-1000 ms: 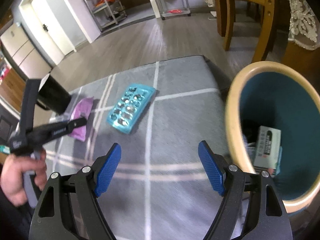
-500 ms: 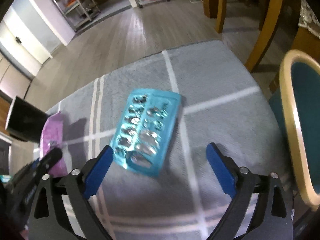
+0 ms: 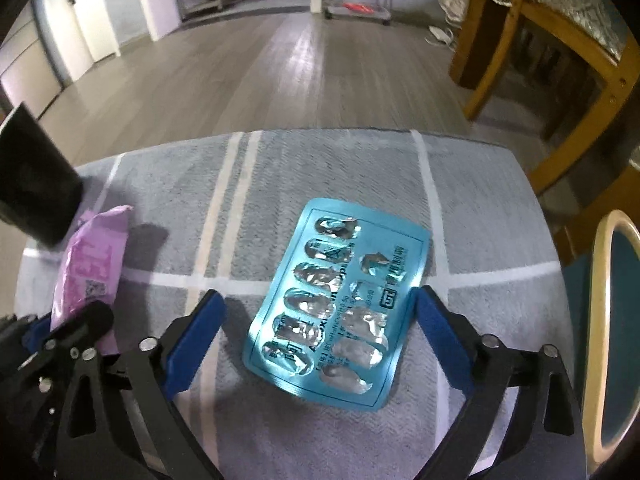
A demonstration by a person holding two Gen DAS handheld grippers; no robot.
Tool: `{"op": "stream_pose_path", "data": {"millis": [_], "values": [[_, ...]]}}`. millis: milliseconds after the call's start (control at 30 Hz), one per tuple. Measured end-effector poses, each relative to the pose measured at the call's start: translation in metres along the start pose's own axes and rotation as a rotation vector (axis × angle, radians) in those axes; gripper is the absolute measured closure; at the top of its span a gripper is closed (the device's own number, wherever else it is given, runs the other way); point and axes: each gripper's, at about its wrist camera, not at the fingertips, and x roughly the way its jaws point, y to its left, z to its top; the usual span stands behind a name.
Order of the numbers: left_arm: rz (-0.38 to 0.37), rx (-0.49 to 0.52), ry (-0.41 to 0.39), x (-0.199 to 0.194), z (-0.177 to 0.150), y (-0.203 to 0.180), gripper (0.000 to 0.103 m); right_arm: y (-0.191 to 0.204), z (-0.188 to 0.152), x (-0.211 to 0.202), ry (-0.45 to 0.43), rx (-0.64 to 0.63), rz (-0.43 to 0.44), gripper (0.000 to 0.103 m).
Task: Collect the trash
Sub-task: 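Grasp the teal blister pack with the right gripper while the left holds the wrapper, then carry the wrapper and blister pack over the teal bin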
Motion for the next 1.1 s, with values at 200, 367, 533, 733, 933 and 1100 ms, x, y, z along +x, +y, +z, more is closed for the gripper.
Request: {"op": "stream_pose_path", "data": {"millis": [200, 367, 533, 733, 933, 1100], "values": [[0.0, 0.018, 0.001, 0.004, 0.001, -0.005, 0.09, -0.006, -0.015, -0.015, -0.024, -0.037, 0.048, 0.033], [0.004, 0.033, -0.006, 0.003, 0.0, -0.006, 0.09, -0.015, -0.032, -0.027, -0.018, -0.044, 0.09, 0.033], [0.01, 0.059, -0.016, 0.001, -0.005, -0.015, 0.09, -0.026, -0.061, -0.05, -0.029, -0.051, 0.117, 0.033], [0.007, 0.09, -0.028, -0.01, -0.013, -0.022, 0.09, -0.043, -0.091, -0.078, -0.05, -0.046, 0.118, 0.033], [-0.012, 0.143, -0.049, -0.026, -0.021, -0.037, 0.09, -0.06, -0.102, -0.102, -0.084, -0.047, 0.126, 0.033], [-0.024, 0.185, -0.062, -0.037, -0.032, -0.051, 0.09, -0.063, -0.105, -0.121, -0.124, -0.061, 0.125, 0.033]]}}
